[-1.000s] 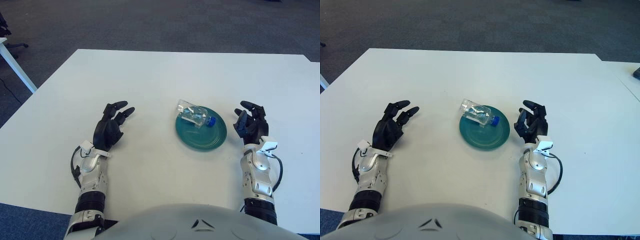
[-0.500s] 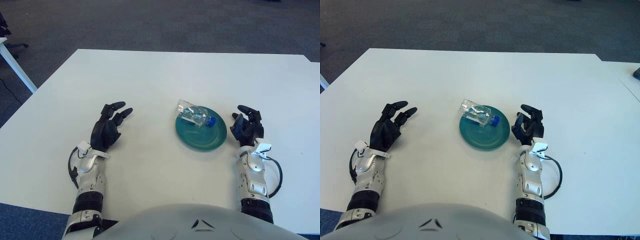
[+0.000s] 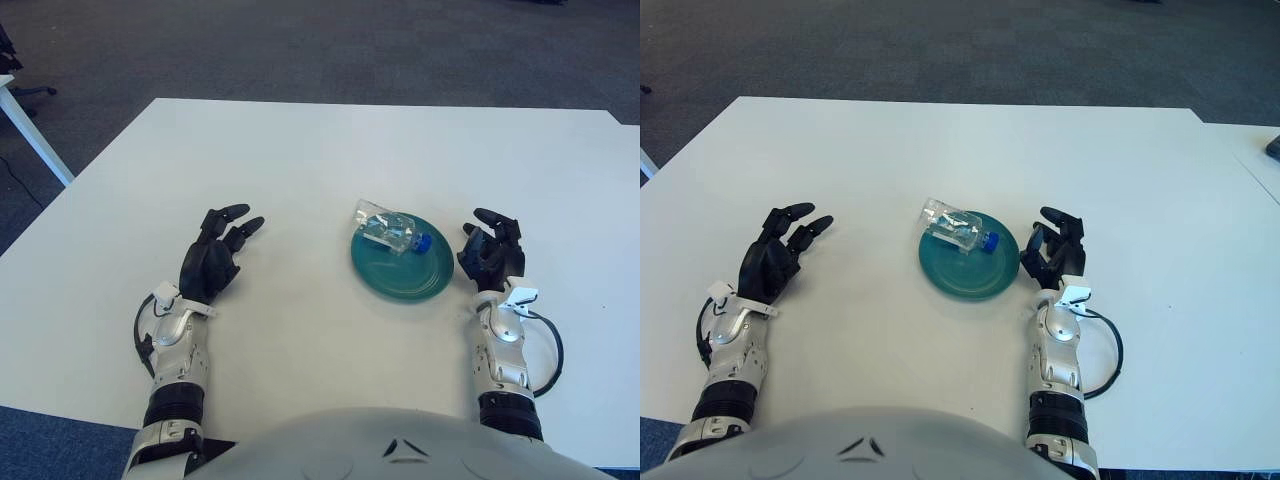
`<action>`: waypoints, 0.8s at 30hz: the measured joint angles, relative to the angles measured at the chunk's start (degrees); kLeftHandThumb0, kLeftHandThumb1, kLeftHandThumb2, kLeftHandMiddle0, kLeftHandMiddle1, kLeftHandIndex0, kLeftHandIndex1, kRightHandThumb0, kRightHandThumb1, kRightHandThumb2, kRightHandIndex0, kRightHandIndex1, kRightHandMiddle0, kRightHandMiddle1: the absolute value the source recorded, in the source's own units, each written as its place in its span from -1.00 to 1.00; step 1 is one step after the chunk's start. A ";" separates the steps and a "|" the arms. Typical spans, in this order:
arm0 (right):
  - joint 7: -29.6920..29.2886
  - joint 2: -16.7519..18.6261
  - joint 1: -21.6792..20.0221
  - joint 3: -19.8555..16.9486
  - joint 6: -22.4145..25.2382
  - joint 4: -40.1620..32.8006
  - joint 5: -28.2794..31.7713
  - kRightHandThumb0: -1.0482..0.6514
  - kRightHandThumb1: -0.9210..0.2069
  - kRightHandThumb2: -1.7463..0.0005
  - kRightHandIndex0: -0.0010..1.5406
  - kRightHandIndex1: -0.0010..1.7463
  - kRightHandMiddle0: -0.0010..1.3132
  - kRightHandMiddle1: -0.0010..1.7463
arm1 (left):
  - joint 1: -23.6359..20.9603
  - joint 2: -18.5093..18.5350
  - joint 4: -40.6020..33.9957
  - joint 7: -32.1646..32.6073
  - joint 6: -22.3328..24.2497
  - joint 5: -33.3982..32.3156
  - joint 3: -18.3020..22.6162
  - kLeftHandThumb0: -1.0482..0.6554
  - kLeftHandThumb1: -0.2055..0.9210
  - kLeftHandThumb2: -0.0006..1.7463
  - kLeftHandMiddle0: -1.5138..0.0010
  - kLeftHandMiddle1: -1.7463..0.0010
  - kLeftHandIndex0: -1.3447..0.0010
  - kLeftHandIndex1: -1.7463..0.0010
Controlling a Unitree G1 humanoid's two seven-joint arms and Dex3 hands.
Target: Put the bottle into the plate.
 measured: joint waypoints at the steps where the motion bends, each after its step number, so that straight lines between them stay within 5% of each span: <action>1: -0.05 0.00 -0.04 0.01 -0.03 0.07 0.00 -0.26 -0.58 -0.14 -0.29 0.21 -0.68 0.50 | -0.06 0.06 0.04 -0.03 0.01 -0.07 0.01 -0.44 1.00 0.05 0.56 0.30 0.90 -0.27; 18: -0.66 0.19 -0.09 0.16 0.51 0.37 0.10 -0.27 -0.61 -0.13 -0.30 0.22 -0.67 0.55 | -0.68 0.75 1.03 -0.18 0.10 -0.49 0.32 -0.44 1.00 0.05 0.56 0.30 0.90 -0.27; 21: -0.67 0.19 -0.08 0.15 0.45 0.37 0.12 -0.21 -0.87 0.23 -0.29 0.22 -0.69 0.85 | -0.73 0.76 1.07 -0.19 0.10 -0.51 0.43 -0.44 1.00 0.05 0.56 0.30 0.90 -0.27; 24: -0.66 0.19 -0.07 0.14 0.33 0.38 0.21 -0.19 -0.96 0.35 -0.28 0.23 -0.70 0.95 | -0.77 0.77 1.09 -0.19 0.11 -0.51 0.49 -0.44 1.00 0.05 0.56 0.30 0.90 -0.27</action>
